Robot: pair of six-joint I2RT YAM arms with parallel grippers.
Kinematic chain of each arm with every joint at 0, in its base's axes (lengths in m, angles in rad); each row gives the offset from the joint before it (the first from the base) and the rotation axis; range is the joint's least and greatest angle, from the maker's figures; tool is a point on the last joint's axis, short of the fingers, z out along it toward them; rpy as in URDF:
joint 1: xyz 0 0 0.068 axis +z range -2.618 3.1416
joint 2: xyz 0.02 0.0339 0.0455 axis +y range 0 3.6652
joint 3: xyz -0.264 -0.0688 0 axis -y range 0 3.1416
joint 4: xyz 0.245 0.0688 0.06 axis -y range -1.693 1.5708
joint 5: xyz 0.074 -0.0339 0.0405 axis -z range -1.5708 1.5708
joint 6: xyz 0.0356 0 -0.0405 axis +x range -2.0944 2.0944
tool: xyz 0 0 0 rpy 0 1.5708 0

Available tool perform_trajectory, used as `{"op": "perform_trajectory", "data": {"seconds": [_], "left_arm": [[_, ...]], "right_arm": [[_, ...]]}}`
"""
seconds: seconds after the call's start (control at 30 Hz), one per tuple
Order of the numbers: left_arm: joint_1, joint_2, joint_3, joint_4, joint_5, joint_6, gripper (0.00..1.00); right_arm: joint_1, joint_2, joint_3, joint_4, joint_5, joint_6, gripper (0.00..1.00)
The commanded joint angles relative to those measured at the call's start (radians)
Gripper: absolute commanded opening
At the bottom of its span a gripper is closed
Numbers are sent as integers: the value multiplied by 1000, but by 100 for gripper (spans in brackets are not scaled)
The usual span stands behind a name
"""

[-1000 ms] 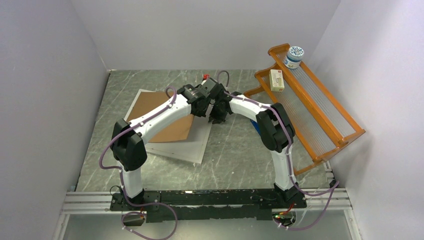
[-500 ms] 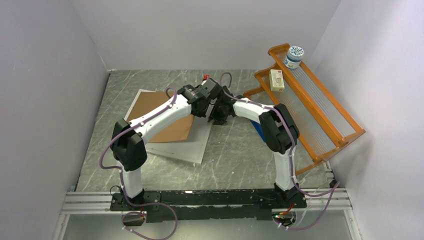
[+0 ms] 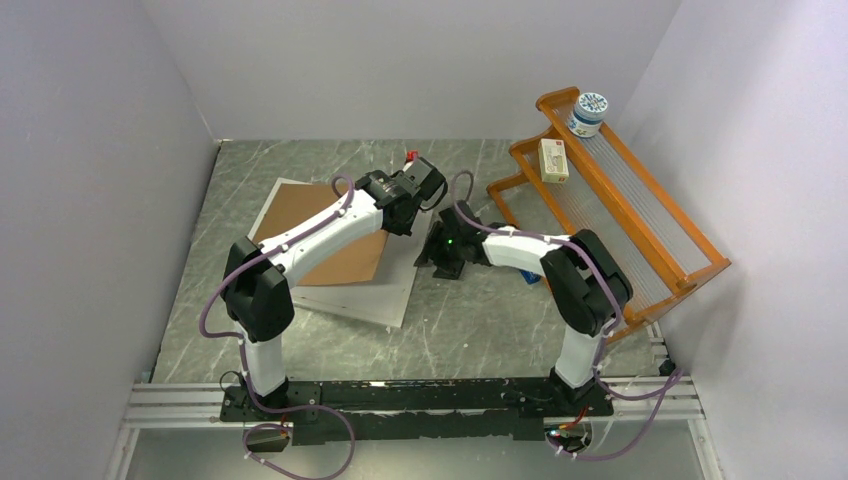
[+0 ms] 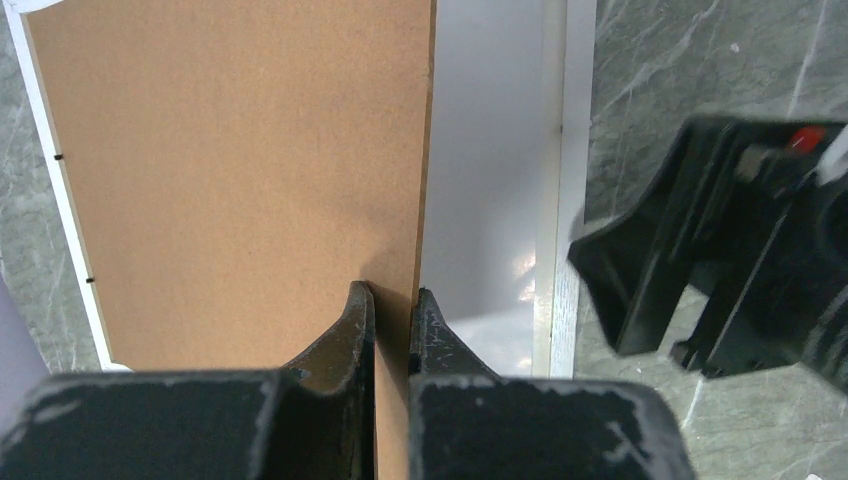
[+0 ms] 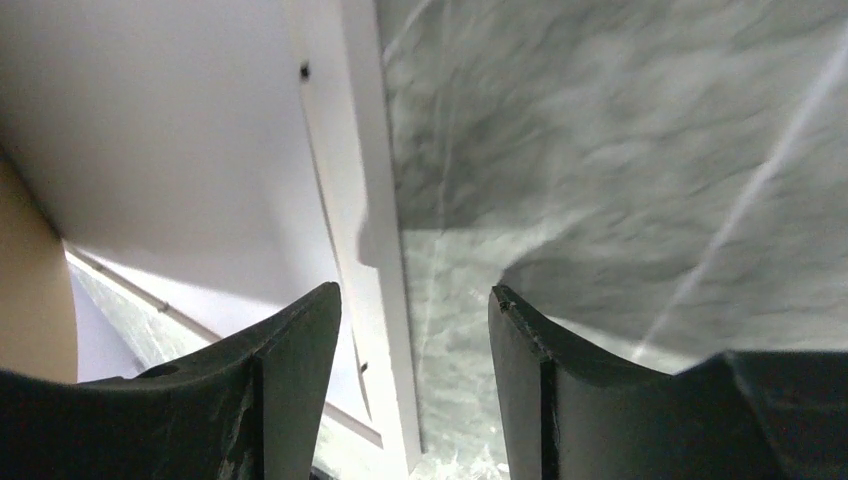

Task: Put the photo into the frame
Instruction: Adjust the photo frame item on the photo frame.

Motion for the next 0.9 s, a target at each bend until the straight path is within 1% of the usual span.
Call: {"op": "perform_trajectory", "data": {"seconds": [0.0,0.07,0.17,0.27,0.43,0.57,0.7,0.77,0.87], "left_arm": [[25,-36,-23,-14,195,-146,3],[25,-40,-28,-12,196,-148,2],[25,-42,-34,-6,200,-149,3],[24,-42,-36,-5,195,-148,3],[26,-43,-35,2,192,-146,3],[27,-38,-26,6,187,-145,3],[27,-40,-30,11,192,-145,3],[27,-39,-33,14,192,-143,3],[27,-40,-34,12,192,-144,3]], "right_arm": [[75,-24,-20,14,-24,57,60],[106,-7,9,-20,-35,60,61],[145,51,86,-138,-20,52,61],[161,81,119,-215,-6,58,59],[166,99,130,-253,-8,54,51],[176,116,150,-281,-3,42,40],[176,128,157,-300,5,40,37],[177,133,159,-300,3,39,34],[176,137,159,-297,4,39,24]]}}
